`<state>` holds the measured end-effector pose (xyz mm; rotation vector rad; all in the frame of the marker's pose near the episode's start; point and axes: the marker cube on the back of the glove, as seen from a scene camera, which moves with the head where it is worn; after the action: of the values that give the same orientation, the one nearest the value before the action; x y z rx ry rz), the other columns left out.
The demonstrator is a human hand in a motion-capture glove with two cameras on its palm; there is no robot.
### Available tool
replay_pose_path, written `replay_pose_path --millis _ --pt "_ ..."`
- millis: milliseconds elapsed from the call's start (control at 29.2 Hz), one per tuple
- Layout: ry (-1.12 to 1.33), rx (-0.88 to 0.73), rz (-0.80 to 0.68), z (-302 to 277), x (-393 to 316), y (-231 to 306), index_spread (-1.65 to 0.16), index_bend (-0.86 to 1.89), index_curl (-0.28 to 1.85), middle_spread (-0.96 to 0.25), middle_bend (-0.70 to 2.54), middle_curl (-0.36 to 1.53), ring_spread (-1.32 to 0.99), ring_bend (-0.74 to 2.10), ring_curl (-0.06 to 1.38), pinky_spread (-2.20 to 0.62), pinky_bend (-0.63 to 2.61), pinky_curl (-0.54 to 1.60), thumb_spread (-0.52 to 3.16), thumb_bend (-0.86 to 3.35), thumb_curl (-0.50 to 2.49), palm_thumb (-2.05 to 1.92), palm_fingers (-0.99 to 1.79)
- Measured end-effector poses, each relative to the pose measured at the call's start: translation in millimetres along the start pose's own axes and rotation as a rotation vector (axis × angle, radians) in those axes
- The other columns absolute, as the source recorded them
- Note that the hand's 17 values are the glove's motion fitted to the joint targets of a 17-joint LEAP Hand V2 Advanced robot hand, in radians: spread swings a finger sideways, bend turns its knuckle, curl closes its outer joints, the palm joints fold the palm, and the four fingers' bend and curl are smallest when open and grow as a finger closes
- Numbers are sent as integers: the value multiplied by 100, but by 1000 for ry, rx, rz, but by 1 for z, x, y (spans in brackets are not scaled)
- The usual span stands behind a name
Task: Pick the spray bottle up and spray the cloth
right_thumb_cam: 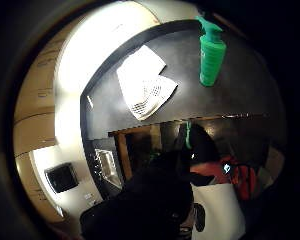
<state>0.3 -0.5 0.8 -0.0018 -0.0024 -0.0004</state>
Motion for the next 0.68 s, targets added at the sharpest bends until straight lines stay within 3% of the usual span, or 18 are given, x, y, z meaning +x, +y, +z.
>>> replay_pose_path --millis 274,685 --pt "-1 2 -1 2 0 -1 -29 12 10 7 19 12 7 47 20 8 60 22 71 32 21 59 45" --pt "-79 45 -6 4 -2 -5 -35 13 15 9 20 20 9 50 26 10 63 27 94 24 30 63 42"
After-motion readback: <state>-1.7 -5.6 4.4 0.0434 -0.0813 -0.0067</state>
